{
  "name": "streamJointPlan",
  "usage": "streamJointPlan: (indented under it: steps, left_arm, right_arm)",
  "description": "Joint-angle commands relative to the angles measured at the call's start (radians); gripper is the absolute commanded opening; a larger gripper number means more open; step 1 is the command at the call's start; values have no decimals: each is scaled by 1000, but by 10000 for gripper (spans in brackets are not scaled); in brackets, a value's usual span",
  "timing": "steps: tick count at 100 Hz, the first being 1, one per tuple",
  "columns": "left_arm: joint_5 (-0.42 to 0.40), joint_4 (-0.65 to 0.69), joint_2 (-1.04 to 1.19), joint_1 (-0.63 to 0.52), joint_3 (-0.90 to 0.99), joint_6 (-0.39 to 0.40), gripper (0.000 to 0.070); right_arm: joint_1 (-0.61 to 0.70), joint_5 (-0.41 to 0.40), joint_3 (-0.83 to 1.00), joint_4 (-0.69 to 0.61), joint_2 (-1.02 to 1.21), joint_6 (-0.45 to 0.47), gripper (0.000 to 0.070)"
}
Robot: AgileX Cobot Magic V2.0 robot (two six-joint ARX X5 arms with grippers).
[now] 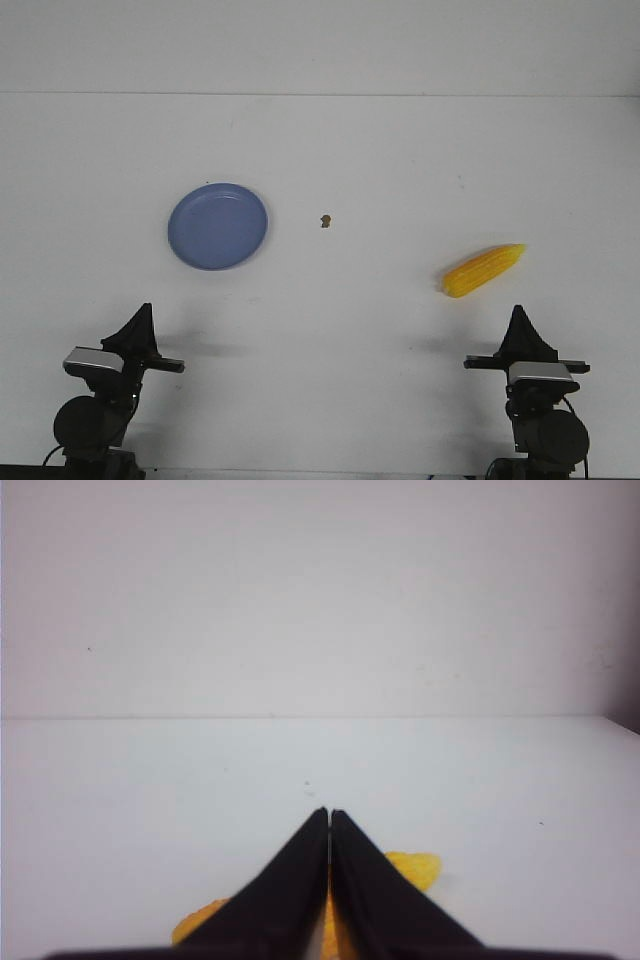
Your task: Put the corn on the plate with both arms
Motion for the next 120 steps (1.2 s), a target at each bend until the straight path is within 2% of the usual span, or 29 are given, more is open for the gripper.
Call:
streamJointPlan:
  steps: [1,80,98,106,120]
  left_arm:
    - [-2,10,-1,0,-19,-3,16]
    - [-2,5,-1,0,21,-19,16]
    - [-3,-109,25,0,148,-72,16]
    - [-3,-180,71,0,226,-94,16]
    - [-3,-283,204,0,381,-127,16]
  right_arm:
    - [0,0,-2,11,-1,-1,10]
    - [0,-1,-2,28,-1,-2,10]
    - [1,2,44,24,0,0,10]
    - [1,15,105,-33,1,4,10]
    - [1,84,248,-164,53,18,10]
